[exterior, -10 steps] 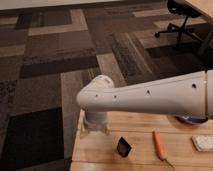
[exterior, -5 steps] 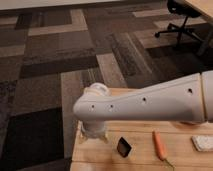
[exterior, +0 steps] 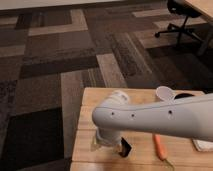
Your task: Knock the eraser over
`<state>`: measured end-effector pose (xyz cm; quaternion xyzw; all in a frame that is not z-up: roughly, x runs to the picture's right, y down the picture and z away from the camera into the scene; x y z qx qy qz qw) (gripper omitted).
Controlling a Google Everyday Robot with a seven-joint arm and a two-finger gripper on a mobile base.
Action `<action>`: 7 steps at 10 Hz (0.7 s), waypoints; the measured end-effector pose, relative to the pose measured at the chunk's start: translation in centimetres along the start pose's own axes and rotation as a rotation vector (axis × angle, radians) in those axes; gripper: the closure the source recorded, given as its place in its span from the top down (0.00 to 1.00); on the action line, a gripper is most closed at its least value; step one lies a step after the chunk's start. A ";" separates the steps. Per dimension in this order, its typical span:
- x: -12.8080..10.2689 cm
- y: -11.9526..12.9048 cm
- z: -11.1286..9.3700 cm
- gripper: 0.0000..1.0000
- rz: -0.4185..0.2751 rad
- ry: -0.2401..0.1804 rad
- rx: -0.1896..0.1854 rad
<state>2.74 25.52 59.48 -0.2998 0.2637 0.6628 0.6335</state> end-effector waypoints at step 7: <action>-2.2 -1.4 0.2 0.65 -0.059 0.039 -0.029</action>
